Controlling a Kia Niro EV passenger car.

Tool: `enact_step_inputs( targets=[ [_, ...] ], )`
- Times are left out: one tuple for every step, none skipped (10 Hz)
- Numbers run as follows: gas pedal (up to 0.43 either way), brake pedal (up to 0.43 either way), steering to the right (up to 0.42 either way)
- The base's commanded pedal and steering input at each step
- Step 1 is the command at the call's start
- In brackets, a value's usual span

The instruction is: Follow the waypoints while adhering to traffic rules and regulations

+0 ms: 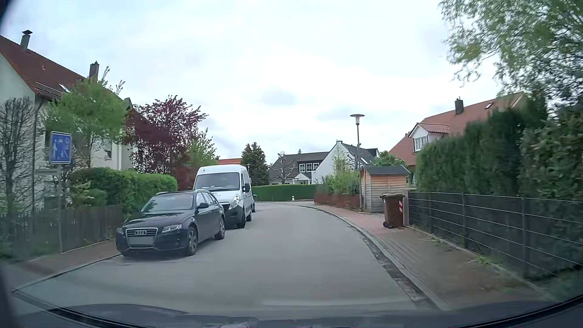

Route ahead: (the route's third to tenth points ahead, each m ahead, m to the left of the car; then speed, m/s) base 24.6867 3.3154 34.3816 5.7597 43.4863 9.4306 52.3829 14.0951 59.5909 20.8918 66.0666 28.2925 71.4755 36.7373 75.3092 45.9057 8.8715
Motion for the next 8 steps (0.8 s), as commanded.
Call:
enact_step_inputs(
  targets=[
    [0.047, 0.012, -0.003],
    [0.047, 0.012, -0.004],
    [0.047, 0.006, -0.005],
    [0.047, 0.006, -0.005],
    [0.047, 0.006, -0.005],
    [0.047, 0.006, -0.004],
    [0.047, 0.012, -0.005],
    [0.047, 0.012, -0.005]
  ],
)
